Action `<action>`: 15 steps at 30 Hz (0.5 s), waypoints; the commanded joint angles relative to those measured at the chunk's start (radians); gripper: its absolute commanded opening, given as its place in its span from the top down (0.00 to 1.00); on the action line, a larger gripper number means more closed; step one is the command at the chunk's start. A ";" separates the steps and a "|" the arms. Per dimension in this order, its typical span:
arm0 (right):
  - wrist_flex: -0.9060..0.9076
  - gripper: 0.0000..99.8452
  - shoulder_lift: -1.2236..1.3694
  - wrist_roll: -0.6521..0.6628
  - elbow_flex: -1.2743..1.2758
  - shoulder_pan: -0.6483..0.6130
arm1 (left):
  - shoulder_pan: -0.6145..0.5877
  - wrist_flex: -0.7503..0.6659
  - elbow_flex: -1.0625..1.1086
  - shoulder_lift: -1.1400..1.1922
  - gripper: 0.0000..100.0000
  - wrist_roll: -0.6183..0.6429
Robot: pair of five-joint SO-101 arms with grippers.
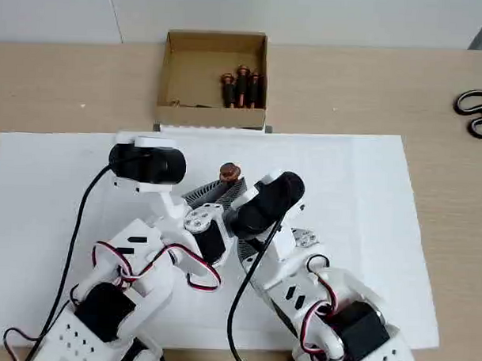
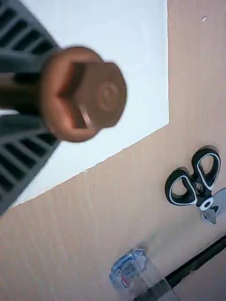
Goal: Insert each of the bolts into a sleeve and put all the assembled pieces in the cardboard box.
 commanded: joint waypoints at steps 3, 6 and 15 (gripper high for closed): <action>-0.016 1.00 -0.012 0.009 -0.049 0.004 | 0.015 0.008 -0.039 -0.005 0.99 -0.008; -0.016 1.00 -0.010 0.009 -0.048 0.004 | 0.015 0.006 -0.039 -0.006 0.99 -0.009; -0.015 1.00 -0.018 0.009 -0.040 0.004 | 0.014 0.037 -0.124 -0.005 0.99 -0.011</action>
